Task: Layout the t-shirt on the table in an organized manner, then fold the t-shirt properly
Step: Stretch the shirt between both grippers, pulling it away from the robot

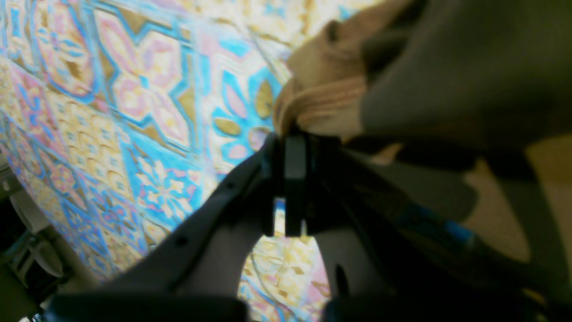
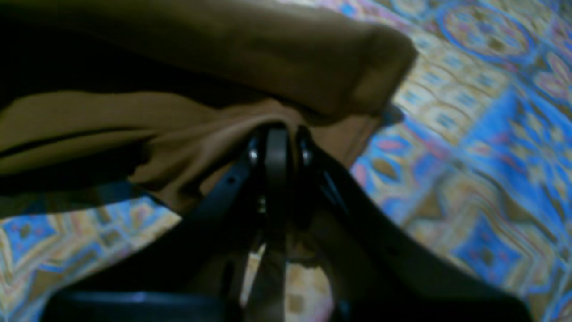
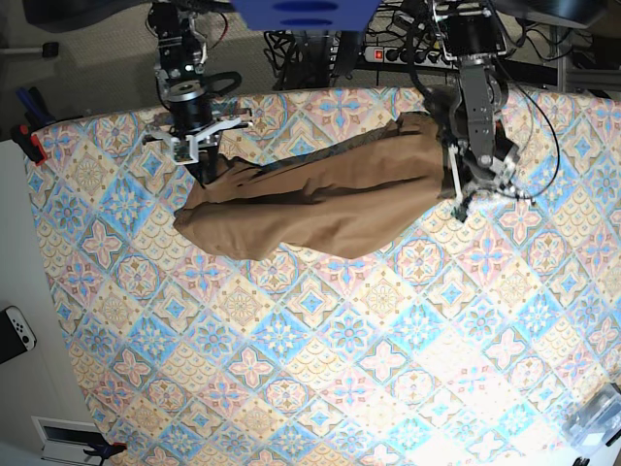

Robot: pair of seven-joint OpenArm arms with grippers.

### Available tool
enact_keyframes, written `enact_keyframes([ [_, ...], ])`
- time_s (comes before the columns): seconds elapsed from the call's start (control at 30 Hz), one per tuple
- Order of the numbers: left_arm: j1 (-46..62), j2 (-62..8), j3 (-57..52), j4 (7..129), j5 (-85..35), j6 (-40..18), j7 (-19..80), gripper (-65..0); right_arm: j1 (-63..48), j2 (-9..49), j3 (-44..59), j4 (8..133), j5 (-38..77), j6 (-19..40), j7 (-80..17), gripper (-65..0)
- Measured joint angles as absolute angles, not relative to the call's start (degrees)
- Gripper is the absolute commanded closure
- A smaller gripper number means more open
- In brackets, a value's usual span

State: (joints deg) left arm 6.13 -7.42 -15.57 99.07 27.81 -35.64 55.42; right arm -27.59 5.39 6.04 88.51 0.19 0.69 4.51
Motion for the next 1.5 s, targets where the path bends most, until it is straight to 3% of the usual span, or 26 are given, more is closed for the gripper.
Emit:
enact_keyframes([
  [0.1,-0.16,-7.25,-15.38,99.09,27.49,-35.48,56.49,0.0,-27.4,5.65,8.84,88.58,0.32,0.36,3.97,0.0],
  [0.27,-13.13,-4.29,-15.22,98.37,27.09,-35.42,67.9,0.0,-26.57,4.95,15.73,91.77,0.8,1.58,-8.97,0.0],
  [0.37,-20.18,-4.32,-11.31,95.22,26.87,-35.38,71.02,0.0,-21.61,5.21,19.0,95.59,0.14,6.76,-17.34,0.0],
  [0.5,-24.75,-4.1,-6.52,91.68,27.16,-35.42,72.12,0.0,-10.33,4.75,22.11,100.01,1.17,13.63,-25.1,0.0],
  [0.67,-32.51,-4.14,-5.39,86.19,26.81,-35.35,72.2,0.0,-3.55,4.97,26.28,99.0,-0.27,14.02,-39.7,0.0],
  [0.87,-42.98,-4.14,-5.63,74.5,27.09,-35.16,71.61,0.0,10.83,4.99,25.82,99.0,1.26,15.16,-41.91,0.0],
  [1.07,-54.5,-3.97,-5.69,64.95,26.74,-34.87,66.63,0.0,14.68,4.91,26.41,91.77,-0.21,18.24,-48.82,0.0],
  [1.27,-57.76,-4.54,-5.69,68.05,26.83,-36.01,73.3,0.0,16.73,5.08,26.37,96.27,0.32,18.46,-47.16,0.0],
  [1.33,-54.94,-5.08,-5.67,74.37,26.94,-40.69,77.14,0.0,15.79,4.99,26.37,99.48,-0.05,18.65,-48.36,0.0],
  [1.5,-42.24,-8.34,-5.43,94.72,27.33,-40.16,80.16,0.0,8.47,5.5,26.24,106.41,1.26,18.85,-44.73,0.0],
])
